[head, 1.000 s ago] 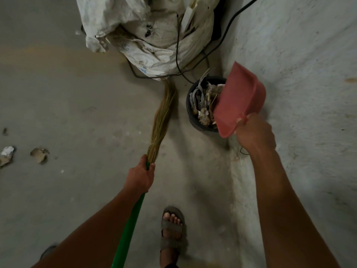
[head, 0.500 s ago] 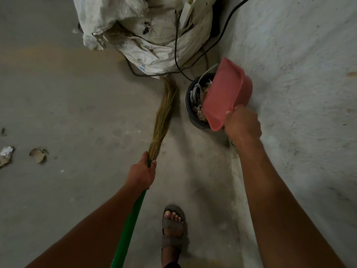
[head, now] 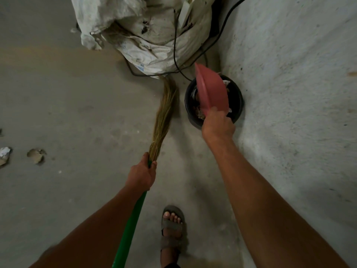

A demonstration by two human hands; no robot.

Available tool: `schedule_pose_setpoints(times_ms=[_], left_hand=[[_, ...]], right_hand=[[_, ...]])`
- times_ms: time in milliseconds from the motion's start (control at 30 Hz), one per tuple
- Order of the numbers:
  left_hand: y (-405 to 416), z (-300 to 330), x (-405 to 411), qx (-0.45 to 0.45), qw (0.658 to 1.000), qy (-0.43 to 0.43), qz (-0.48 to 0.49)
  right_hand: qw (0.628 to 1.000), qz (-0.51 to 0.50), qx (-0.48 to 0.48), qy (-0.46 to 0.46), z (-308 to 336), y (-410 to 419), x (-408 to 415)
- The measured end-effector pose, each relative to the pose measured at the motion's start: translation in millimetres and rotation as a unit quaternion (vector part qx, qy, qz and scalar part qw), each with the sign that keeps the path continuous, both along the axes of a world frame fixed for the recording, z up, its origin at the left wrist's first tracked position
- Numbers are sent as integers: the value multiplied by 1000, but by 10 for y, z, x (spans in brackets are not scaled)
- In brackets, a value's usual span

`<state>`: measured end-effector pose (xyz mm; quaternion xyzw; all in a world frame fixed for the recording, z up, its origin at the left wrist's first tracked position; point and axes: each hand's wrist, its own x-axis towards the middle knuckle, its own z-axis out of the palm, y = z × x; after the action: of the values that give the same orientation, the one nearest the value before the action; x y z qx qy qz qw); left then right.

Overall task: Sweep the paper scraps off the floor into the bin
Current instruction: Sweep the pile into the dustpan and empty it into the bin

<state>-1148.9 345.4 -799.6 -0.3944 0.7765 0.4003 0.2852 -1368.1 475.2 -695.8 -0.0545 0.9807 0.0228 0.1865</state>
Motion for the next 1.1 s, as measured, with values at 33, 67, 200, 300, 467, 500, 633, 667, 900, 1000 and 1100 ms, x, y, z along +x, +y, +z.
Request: schedule_pose_setpoints(times_ms=[33,67,200,300,467,500,633,667,900,1000,1100], left_hand=[[2,-10,5,0,1000,-1,1],[7,-18,9,0,1000,0,2],[31,-22,37,-7,1000,10,-2],[55,24,58,1,1000,12,10],[45,97,100,8,1000,17,13],[31,101,107,8,1000,16,13],[11,92,122,2,1000,9,9],[19,78,125,0,1000,8,10],[112,12,106,2,1000,10,20],[155,-23,95,0,1000,3,21],[202,-45,81,3,1000,6,23]], right_hand=[[1000,1,0,3,-11,13,-3],[1000,4,-2,6,-24,32,-8],[1000,6,-11,-10,-25,158,-67],[997,-20,-32,-69,115,275,-120],[985,-71,-117,-106,403,621,-87],[984,-83,-125,-95,470,683,-65],[985,-107,-131,-32,668,813,39],[985,-105,-133,-12,664,806,46],[992,-72,-95,-32,225,479,-137],[996,-42,-60,-50,33,400,-187],[999,-18,-27,-42,-95,387,-208]])
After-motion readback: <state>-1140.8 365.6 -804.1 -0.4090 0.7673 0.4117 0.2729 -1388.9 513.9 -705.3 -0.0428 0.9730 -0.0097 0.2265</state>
